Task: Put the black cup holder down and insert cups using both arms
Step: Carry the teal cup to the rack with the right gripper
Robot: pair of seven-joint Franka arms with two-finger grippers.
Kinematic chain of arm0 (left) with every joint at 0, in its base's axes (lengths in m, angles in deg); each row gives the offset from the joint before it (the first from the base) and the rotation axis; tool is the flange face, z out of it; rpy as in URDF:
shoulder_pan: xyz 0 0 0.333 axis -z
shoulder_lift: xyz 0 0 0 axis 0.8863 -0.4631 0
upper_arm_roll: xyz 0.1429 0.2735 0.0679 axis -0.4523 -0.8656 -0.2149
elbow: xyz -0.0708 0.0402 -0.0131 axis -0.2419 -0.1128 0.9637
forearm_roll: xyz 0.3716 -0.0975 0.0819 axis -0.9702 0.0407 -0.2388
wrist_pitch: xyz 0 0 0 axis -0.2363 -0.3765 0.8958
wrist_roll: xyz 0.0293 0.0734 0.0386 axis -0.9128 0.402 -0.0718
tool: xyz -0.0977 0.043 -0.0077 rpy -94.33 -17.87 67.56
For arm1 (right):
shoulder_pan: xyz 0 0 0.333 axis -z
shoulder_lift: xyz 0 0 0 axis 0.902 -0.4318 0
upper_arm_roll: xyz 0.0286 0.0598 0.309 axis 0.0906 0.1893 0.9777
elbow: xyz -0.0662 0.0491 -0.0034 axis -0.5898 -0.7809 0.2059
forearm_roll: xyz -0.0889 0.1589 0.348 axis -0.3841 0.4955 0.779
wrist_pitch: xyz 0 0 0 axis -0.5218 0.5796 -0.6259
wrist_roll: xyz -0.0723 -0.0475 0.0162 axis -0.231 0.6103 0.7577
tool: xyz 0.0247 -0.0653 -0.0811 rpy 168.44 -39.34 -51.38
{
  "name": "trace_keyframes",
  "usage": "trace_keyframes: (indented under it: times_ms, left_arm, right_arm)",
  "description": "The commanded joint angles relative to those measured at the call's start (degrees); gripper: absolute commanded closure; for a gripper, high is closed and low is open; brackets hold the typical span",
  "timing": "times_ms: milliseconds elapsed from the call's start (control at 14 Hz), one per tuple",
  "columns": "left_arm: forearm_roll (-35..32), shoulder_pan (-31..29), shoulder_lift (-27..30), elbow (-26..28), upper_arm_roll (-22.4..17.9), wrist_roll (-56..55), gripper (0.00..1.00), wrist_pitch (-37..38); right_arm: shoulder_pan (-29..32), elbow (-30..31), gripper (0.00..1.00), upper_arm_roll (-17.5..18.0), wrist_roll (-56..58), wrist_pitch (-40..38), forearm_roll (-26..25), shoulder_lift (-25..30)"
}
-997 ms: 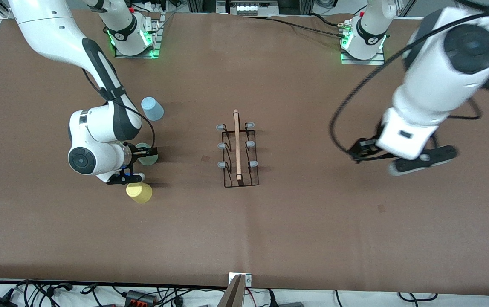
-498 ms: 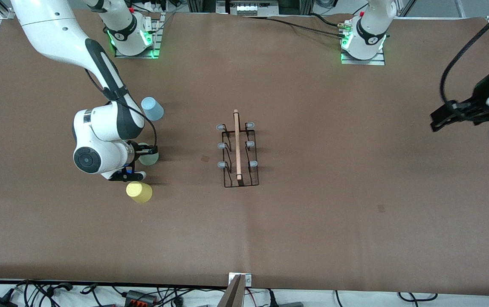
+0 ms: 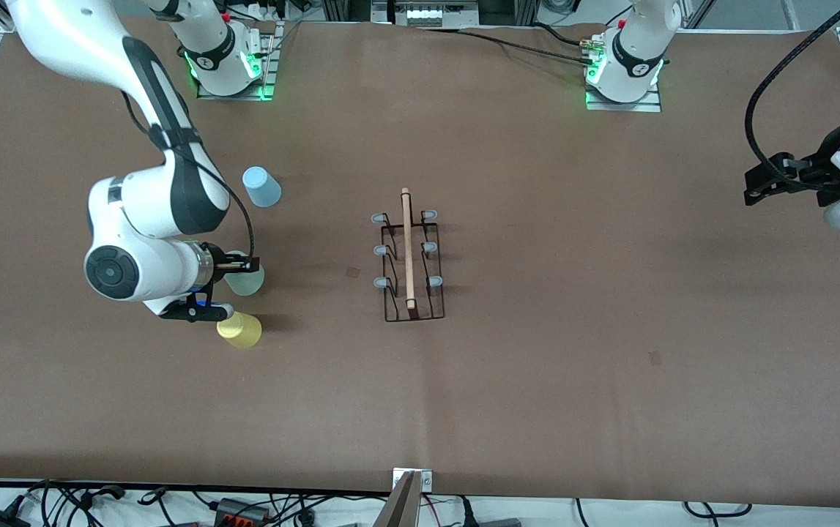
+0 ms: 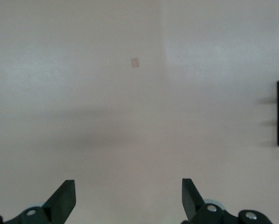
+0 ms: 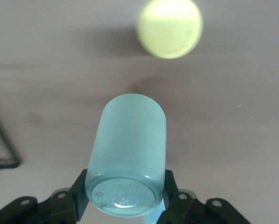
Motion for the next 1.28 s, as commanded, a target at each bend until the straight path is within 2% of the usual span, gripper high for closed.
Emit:
trace_keyframes:
  times_ms: [0,71,142,214,427,569,854,1210]
  left_arm:
    - [1.93,1.83,7.56,8.06,-4.3,6.15,0.0,-0.89]
    - [2.02,6.02,8.8,10.01,-9.2,6.33,0.0,-1.16]
    - [3.58,11.37,9.76,10.9,-15.95,6.6,0.0,-1.51]
    - [6.38,14.73,10.47,12.73,-20.8,6.95,0.0,-2.65]
    - [8.43,13.72,14.33,20.11,-22.34,9.24,0.0,-9.15]
    - [8.43,12.92,17.85,25.12,-22.26,9.32,0.0,-11.44]
    - [8.43,12.75,15.85,22.25,-22.34,9.15,0.0,-11.28]
    - [8.61,11.95,15.75,22.15,-22.26,9.41,0.0,-10.83]
  right_arm:
    - [-4.13,-2.87,0.94,0.19,-3.43,-1.97,7.08,-0.45]
    - [-5.28,-2.87,0.94,0.27,-4.49,-2.06,9.72,-0.36]
    - [-6.77,-2.87,0.94,0.45,-5.46,-2.06,10.88,-0.01]
    - [-8.61,-2.87,0.94,0.54,-6.86,-1.89,11.15,-0.01]
    - [-13.36,-2.96,0.94,0.54,-12.22,-1.01,11.94,-0.18]
    - [-14.51,-3.05,0.94,0.54,-13.9,-0.92,14.75,-0.01]
    - [-15.91,-3.4,0.94,0.54,-13.9,0.22,15.81,0.17]
    - [-19.0,-2.52,0.94,0.45,-14.51,0.93,15.11,-0.89]
